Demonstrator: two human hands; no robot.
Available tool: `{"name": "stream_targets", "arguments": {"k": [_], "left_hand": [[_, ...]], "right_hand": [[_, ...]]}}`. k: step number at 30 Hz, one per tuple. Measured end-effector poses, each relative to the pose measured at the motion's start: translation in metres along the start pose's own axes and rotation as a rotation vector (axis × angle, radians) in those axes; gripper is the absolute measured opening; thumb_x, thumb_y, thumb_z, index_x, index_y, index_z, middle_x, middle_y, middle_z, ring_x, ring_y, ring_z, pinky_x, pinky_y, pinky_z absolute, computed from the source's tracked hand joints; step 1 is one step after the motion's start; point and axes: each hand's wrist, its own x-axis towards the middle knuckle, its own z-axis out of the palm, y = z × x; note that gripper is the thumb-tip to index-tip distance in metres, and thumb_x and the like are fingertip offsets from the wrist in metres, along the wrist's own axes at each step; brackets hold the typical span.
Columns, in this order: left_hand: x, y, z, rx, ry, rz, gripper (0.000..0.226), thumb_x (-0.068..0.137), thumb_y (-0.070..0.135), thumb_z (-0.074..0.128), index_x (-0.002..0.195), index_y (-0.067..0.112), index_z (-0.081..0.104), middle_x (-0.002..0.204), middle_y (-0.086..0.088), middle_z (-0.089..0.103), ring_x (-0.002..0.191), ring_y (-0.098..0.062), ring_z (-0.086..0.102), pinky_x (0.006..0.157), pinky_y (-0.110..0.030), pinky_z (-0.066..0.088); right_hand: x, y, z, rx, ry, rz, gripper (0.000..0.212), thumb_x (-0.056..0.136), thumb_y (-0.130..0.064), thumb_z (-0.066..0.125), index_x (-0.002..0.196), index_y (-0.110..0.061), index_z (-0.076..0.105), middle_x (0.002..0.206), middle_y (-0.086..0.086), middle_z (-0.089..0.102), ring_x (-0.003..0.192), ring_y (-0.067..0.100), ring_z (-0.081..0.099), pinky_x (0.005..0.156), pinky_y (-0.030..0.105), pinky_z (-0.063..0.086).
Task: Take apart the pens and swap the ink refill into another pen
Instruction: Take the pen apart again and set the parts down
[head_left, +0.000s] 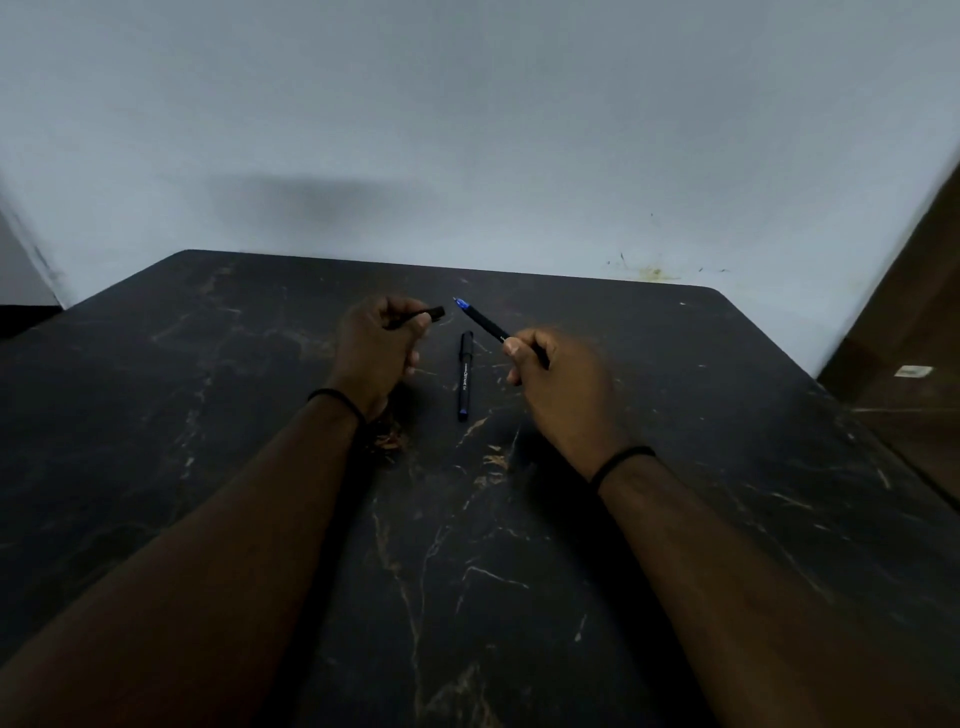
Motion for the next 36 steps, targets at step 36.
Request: {"name": "stream_targets", "arguments": {"k": [36], "left_hand": [[0.004,-0.005,-0.015,-0.354,-0.509,-0.042,0.031,0.090,0.027,0.056,0.112,0.011,0.069,0.084,-0.004,0.073,0.062,-0.012,0.062,0.053,-0.021,0.044]], "right_hand": [[-0.002,-0.009,-0.003,0.148,-0.124,0.032,0.023,0.095,-0.025,0.061,0.081,-0.012,0.074,0.060,-0.007,0.063,0.060,0.012,0.059,0.064,0.029,0.047]]}}
